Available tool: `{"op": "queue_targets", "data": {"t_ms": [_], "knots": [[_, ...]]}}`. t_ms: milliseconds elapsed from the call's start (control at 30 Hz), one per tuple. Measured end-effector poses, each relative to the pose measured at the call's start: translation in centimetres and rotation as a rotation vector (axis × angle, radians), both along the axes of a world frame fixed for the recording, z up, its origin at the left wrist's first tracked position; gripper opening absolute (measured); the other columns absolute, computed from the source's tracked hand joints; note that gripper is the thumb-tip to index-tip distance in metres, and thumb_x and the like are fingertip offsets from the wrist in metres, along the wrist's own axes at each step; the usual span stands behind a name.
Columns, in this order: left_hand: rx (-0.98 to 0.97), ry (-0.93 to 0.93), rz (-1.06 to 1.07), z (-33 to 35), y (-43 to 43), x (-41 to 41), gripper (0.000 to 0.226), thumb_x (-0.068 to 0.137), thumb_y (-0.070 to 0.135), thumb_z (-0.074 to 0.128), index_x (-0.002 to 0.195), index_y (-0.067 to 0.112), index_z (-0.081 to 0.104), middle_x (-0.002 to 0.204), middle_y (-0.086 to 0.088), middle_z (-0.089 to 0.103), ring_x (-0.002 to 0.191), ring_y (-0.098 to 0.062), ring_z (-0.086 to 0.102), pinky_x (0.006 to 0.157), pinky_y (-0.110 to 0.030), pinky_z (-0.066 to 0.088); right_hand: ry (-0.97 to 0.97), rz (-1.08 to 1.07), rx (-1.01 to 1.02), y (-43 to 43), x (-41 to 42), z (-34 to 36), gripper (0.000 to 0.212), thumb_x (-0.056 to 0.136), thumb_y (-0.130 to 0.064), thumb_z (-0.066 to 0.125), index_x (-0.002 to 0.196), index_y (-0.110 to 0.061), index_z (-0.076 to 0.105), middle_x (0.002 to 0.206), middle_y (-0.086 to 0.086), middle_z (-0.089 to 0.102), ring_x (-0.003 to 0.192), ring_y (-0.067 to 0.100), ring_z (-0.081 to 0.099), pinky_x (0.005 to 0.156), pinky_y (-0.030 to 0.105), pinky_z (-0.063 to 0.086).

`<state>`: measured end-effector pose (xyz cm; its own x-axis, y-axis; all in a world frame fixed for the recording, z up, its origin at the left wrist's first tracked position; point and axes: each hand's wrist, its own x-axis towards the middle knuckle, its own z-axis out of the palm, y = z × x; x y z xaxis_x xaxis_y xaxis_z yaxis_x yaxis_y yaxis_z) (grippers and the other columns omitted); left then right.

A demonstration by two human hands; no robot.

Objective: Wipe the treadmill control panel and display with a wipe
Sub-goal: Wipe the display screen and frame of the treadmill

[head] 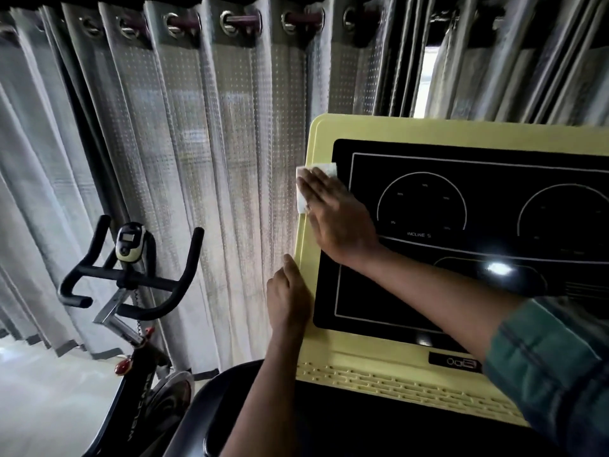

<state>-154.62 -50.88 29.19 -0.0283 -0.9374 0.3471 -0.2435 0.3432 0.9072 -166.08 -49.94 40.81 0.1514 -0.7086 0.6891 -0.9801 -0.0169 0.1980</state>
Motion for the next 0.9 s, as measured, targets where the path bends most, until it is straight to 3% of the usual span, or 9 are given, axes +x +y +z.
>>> {"op": "queue_targets", "data": {"t_ms": [100,400,467,533,567,667,733,833,900], "knots": [[0.031,0.096,0.019,0.3,0.1,-0.1,0.065,0.105,0.049,0.024,0.057,0.015,0.052,0.056,-0.003,0.057,0.052,-0.013,0.053,0.052,-0.037,0.033,-0.116,-0.128,-0.073,-1.7,0.6,2.7,0.056,0.106,-0.028,0.028,0.158,-0.008,0.025,0.166,0.007,0.022,0.156,0.020,0.016,0.126,0.040,0.018],[0.003,0.089,-0.008,0.4,0.3,0.0,0.064,0.105,0.047,0.023,0.056,0.014,0.051,0.052,-0.003,0.055,0.052,-0.010,0.054,0.048,-0.036,0.033,-0.030,-0.135,0.005,-0.5,1.6,0.0,0.066,0.107,-0.047,0.018,0.159,-0.006,0.016,0.168,0.011,0.011,0.157,0.023,0.006,0.127,0.042,0.013],[0.038,0.003,-0.044,0.4,0.6,0.0,0.069,0.104,0.047,0.017,0.087,-0.001,0.065,0.088,-0.018,0.070,0.076,-0.010,0.062,0.067,-0.044,0.043,-0.071,-0.198,-0.021,-1.9,1.0,2.9,0.067,0.107,-0.048,0.013,0.160,-0.007,0.010,0.169,0.011,0.006,0.157,0.023,0.002,0.128,0.042,0.011],[0.068,-0.128,-0.067,0.2,0.8,0.3,0.063,0.105,0.043,0.011,0.140,0.007,0.049,0.138,-0.014,0.054,0.122,-0.022,0.052,0.100,-0.038,0.037,-0.131,-0.259,-0.036,-3.0,0.5,5.1,0.068,0.107,-0.048,0.011,0.160,-0.006,0.005,0.169,0.012,0.000,0.157,0.024,-0.002,0.128,0.042,0.009],[0.069,-0.139,-0.054,0.1,0.8,0.4,0.061,0.106,0.042,0.010,0.147,0.012,0.042,0.143,-0.011,0.049,0.127,-0.024,0.048,0.104,-0.035,0.034,-0.153,-0.278,-0.047,-3.2,0.5,5.3,0.069,0.107,-0.048,0.011,0.160,-0.005,0.005,0.169,0.013,-0.001,0.157,0.025,-0.002,0.128,0.042,0.009],[0.027,0.029,-0.010,0.6,0.7,0.1,0.064,0.106,0.043,0.019,0.097,-0.001,0.065,0.087,-0.016,0.067,0.076,-0.019,0.060,0.071,-0.045,0.042,-0.095,-0.279,-0.036,-2.2,1.7,2.9,0.073,0.106,-0.050,0.017,0.159,-0.001,0.005,0.168,0.017,-0.001,0.157,0.028,-0.002,0.128,0.044,0.009],[0.019,0.078,0.016,0.8,0.7,0.1,0.059,0.107,0.037,0.026,0.062,0.010,0.054,0.056,-0.005,0.054,0.052,-0.014,0.049,0.054,-0.040,0.034,-0.039,-0.250,0.006,-1.2,2.1,1.2,0.077,0.104,-0.051,0.022,0.159,0.000,0.004,0.168,0.016,-0.002,0.157,0.029,-0.003,0.128,0.044,0.008],[0.022,0.046,-0.043,1.0,0.7,0.3,0.022,0.095,-0.006,0.050,0.080,-0.003,0.066,0.061,-0.019,0.060,0.051,-0.033,0.057,0.048,-0.036,0.040,-0.050,-0.228,0.023,-1.5,1.1,2.9,0.075,0.105,-0.051,0.019,0.159,-0.003,0.002,0.169,0.013,-0.004,0.157,0.025,-0.005,0.128,0.042,0.007],[0.011,0.023,-0.054,2.8,-0.1,0.3,0.021,0.092,-0.002,0.048,0.101,-0.011,0.065,0.079,-0.027,0.065,0.066,-0.041,0.064,0.054,-0.039,0.048,-0.077,-0.239,0.008,-2.4,0.5,5.4,0.073,0.106,-0.051,0.015,0.160,-0.005,0.001,0.169,0.012,-0.006,0.157,0.024,-0.006,0.128,0.041,0.005]]}}
